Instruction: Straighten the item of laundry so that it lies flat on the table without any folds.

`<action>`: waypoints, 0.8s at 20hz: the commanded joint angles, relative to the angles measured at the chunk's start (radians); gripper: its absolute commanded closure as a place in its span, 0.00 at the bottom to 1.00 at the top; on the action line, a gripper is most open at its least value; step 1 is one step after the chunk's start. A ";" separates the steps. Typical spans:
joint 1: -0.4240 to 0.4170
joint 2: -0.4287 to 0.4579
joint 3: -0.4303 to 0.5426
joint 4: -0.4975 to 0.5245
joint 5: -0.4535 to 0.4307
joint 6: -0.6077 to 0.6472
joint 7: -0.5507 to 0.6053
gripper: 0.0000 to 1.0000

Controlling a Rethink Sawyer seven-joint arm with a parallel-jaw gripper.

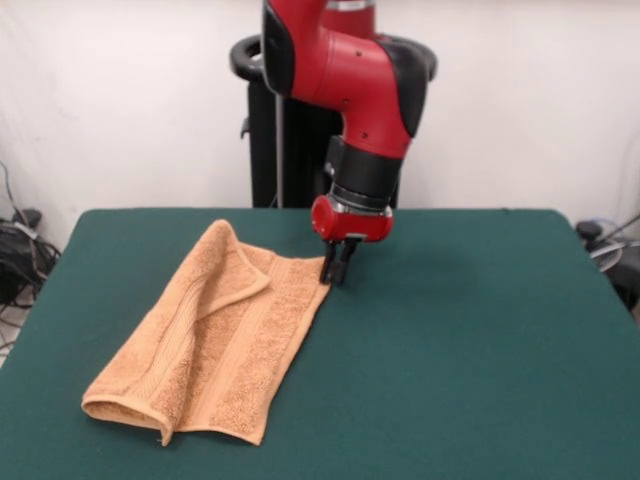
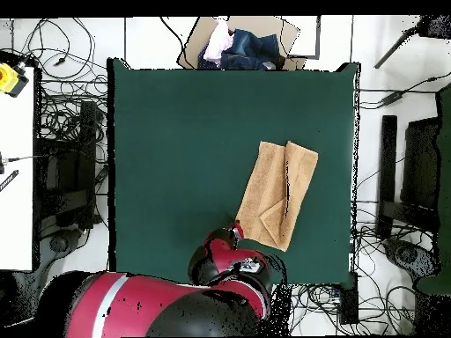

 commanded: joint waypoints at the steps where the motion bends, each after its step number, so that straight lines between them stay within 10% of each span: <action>1: -0.070 0.263 -0.053 -0.253 0.178 0.022 0.172 1.00; 8: -0.090 0.257 -0.033 -0.251 0.122 0.004 0.152 1.00; 9: -0.084 0.259 -0.039 -0.253 0.124 0.009 0.145 0.00; 16: -0.079 0.244 -0.040 -0.249 0.123 0.044 0.141 0.00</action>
